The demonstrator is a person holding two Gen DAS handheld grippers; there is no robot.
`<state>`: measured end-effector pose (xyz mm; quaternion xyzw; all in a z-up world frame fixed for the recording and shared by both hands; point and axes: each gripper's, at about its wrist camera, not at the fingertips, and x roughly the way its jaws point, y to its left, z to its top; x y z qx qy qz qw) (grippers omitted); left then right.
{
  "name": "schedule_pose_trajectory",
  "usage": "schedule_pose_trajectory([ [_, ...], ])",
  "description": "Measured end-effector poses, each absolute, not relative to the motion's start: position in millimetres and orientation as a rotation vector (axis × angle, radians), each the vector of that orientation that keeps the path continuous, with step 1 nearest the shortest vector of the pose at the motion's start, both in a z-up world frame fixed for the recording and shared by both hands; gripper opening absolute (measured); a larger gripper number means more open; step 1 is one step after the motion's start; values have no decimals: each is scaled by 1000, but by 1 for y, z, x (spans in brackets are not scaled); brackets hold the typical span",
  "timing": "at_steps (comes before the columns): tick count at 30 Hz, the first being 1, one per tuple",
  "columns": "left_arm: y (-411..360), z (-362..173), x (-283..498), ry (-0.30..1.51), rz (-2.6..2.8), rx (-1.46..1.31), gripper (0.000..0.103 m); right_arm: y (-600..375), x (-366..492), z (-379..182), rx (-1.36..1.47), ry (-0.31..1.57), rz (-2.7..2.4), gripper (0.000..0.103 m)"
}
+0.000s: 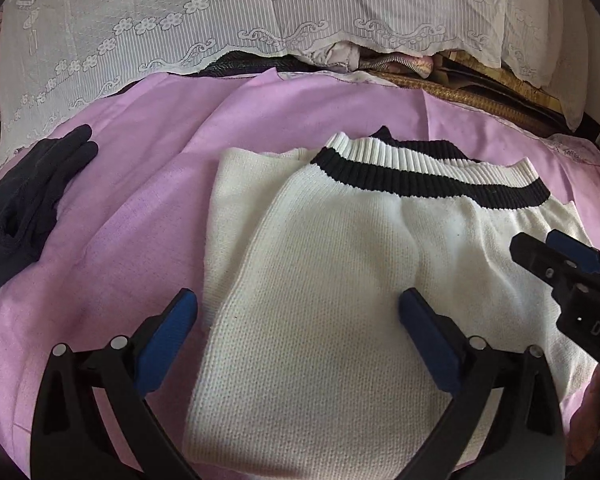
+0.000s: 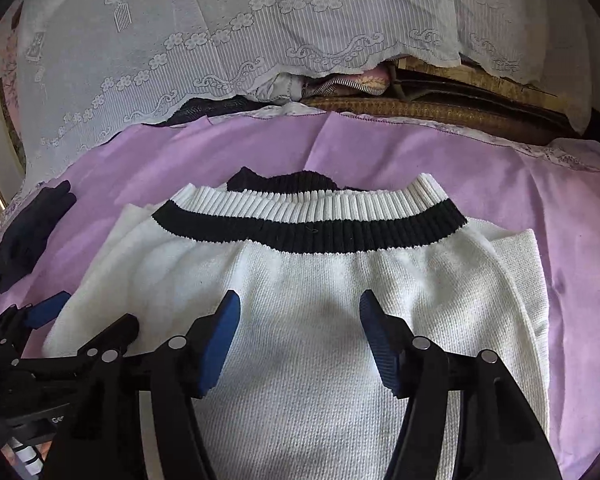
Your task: Fold small clothes
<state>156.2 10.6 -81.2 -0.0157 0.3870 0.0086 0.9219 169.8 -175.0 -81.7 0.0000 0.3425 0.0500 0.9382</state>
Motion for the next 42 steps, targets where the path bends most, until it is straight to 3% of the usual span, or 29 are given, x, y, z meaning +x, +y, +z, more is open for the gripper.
schedule_pose_trajectory([
  [5, 10, -81, 156, 793, 20, -28, 99, -171, 176, -100, -51, 747, 73, 67],
  [14, 8, -77, 153, 775, 25, -8, 99, -189, 161, -74, 46, 691, 87, 67],
  [28, -41, -66, 124, 727, -78, 149, 99, -276, 137, -76, 196, 708, -89, 68],
  [35, -42, -80, 126, 796, -45, 162, 99, -306, 145, -91, 340, 759, -51, 68],
  [42, -83, -54, 72, 657, -212, 184, 98, -360, 138, -79, 580, 725, 12, 69],
])
